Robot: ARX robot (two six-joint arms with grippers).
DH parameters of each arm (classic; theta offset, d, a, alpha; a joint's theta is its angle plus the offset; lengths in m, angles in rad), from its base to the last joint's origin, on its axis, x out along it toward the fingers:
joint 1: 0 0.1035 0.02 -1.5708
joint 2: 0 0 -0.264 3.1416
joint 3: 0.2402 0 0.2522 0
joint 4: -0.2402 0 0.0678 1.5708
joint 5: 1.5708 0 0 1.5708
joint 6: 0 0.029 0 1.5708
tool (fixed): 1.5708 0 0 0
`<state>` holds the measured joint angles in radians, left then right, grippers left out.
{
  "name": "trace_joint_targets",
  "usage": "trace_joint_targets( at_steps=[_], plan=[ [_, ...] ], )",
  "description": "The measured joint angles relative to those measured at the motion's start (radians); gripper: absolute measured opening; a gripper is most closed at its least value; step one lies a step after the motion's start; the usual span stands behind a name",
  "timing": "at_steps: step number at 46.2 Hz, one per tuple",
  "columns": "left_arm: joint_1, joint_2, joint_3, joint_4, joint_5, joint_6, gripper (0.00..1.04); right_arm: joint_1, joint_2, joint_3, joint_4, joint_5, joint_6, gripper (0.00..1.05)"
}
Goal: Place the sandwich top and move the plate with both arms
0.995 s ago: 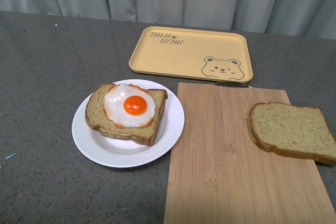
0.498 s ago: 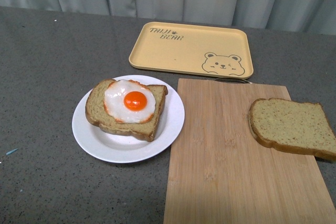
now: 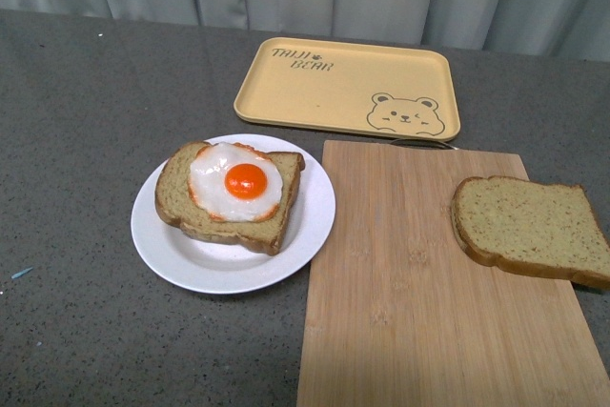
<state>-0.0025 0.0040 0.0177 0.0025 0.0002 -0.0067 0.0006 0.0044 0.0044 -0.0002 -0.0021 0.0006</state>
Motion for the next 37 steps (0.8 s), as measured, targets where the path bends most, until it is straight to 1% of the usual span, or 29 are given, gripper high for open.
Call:
trace_joint_targets(
  at_steps=[16, 17, 19, 20, 21, 22, 23, 26, 28, 31, 35, 37],
  plan=[
    [0.0, 0.0, 0.0, 0.0, 0.0, 0.0, 0.98, 0.0, 0.0, 0.0, 0.0, 0.0, 0.0, 0.95],
    [0.0, 0.0, 0.0, 0.0, 0.0, 0.0, 0.98, 0.007, 0.003, 0.0, -0.002, 0.025, -0.016, 0.95],
    [0.0, 0.0, 0.0, 0.0, 0.0, 0.0, 0.98, 0.045, 0.025, 0.006, -0.006, 0.148, -0.079, 0.95],
    [0.0, 0.0, 0.0, 0.0, 0.0, 0.0, 0.98, 0.055, 0.035, 0.008, -0.005, 0.179, -0.097, 0.95],
    [0.0, 0.0, 0.0, 0.0, 0.0, 0.0, 0.98, 0.066, 0.058, 0.012, 0.002, 0.232, -0.133, 0.95],
    [0.0, 0.0, 0.0, 0.0, -0.002, 0.0, 0.98, 0.071, 0.087, 0.016, 0.013, 0.263, -0.164, 0.95],
    [0.0, 0.0, 0.0, 0.0, -0.002, 0.0, 0.98, 0.063, 0.12, 0.02, 0.028, 0.266, -0.187, 0.95],
    [0.0, 0.0, 0.0, 0.0, 0.0, 0.0, 0.98, 0.021, 0.224, 0.039, 0.068, 0.231, -0.208, 0.95],
    [0.0, 0.0, 0.0, 0.0, 0.0, 0.0, 0.98, -0.034, 0.348, 0.059, 0.131, 0.171, -0.207, 0.95],
    [0.0, 0.0, 0.0, 0.0, 0.0, 0.0, 0.98, -0.12, 0.603, 0.103, 0.268, 0.051, -0.196, 0.95],
    [0.0, 0.0, 0.0, 0.0, 0.0, 0.0, 0.98, -0.182, 0.93, 0.195, 0.378, -0.095, -0.161, 0.95],
    [0.0, 0.0, 0.0, 0.0, 0.0, 0.0, 0.98, -0.202, 1.066, 0.245, 0.388, -0.153, -0.137, 0.95]
  ],
)
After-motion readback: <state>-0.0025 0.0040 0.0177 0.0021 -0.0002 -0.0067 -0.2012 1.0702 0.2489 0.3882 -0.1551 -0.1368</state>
